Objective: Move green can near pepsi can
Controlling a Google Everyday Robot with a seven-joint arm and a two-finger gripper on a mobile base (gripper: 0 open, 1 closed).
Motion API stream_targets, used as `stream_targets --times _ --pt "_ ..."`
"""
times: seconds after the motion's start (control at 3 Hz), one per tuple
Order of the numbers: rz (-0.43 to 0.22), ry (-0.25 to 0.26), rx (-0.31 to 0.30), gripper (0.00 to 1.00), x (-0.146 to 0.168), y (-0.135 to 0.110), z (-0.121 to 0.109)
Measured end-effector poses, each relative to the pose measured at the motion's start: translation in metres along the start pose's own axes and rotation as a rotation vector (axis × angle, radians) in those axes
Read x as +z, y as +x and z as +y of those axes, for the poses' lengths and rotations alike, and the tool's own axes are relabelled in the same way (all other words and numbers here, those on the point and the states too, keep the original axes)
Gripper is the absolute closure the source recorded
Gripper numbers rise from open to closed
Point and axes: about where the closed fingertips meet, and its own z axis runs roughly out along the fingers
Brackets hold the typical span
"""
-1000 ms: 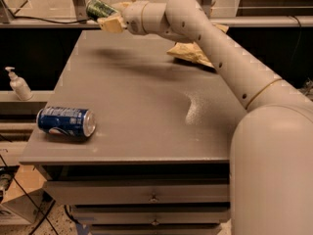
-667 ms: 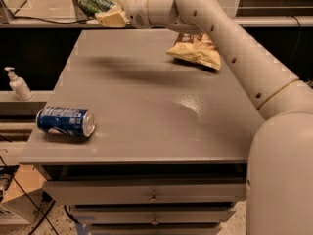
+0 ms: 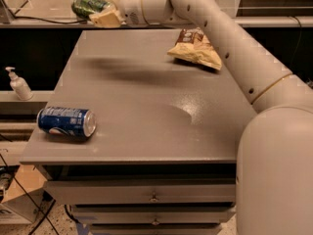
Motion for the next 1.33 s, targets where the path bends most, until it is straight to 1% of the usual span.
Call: stream_targets --times 0.33,0.67,1.0,1.33 --pt "0.062 -0.060 -0.027 1.00 -0.009 -0.002 0.024" --pt "0.131 -0.173 -0.024 1.00 -0.016 0.010 0.070" --pt "0.141 -0.294 0.003 1.00 -0.022 0.028 0.115" --pt "0.112 -0.415 0.050 1.00 -0.022 0.045 0.161"
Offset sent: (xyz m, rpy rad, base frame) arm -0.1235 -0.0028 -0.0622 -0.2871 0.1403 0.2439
